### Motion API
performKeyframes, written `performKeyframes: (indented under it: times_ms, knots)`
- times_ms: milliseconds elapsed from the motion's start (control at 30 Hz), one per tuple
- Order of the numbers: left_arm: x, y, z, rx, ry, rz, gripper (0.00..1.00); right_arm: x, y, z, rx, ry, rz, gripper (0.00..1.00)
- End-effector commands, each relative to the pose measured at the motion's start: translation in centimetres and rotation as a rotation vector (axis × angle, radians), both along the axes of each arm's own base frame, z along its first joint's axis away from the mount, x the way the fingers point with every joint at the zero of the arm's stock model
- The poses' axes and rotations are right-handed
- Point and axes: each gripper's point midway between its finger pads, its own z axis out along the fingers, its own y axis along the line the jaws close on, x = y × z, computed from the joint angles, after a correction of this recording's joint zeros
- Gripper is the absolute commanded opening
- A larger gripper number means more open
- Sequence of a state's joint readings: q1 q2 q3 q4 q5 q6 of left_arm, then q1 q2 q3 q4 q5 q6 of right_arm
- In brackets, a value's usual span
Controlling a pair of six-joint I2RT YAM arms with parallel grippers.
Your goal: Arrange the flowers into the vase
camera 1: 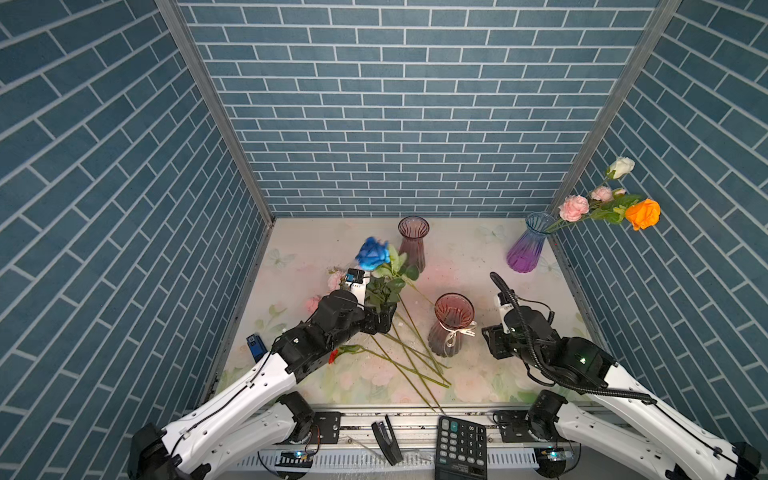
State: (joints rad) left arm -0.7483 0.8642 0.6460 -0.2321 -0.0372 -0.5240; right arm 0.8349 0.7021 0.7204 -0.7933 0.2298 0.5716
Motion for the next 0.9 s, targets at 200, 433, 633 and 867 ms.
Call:
performKeyframes:
  times_ms: [200, 433, 633, 867]
  knots:
    - [0.3, -0.7, -5.3, -0.124, 0.115, 0.009, 1.00, -2.1, 0.5, -4.8, 0.163, 0.203, -0.066, 0.50]
    - [3.9, -3.4, -7.5, -0.255, 0.200, -0.069, 0.90, -1.4, -1.1, -5.4, 0.100, 0.159, -0.127, 0.54]
    - [7.7, -7.1, -9.4, -0.350, 0.240, -0.148, 0.71, -1.4, -3.0, -7.0, 0.040, 0.184, -0.240, 0.57]
    - [10.0, -8.7, -11.9, -0.361, 0.307, -0.143, 0.57, -1.6, -2.6, -8.3, 0.025, 0.224, -0.237, 0.56]
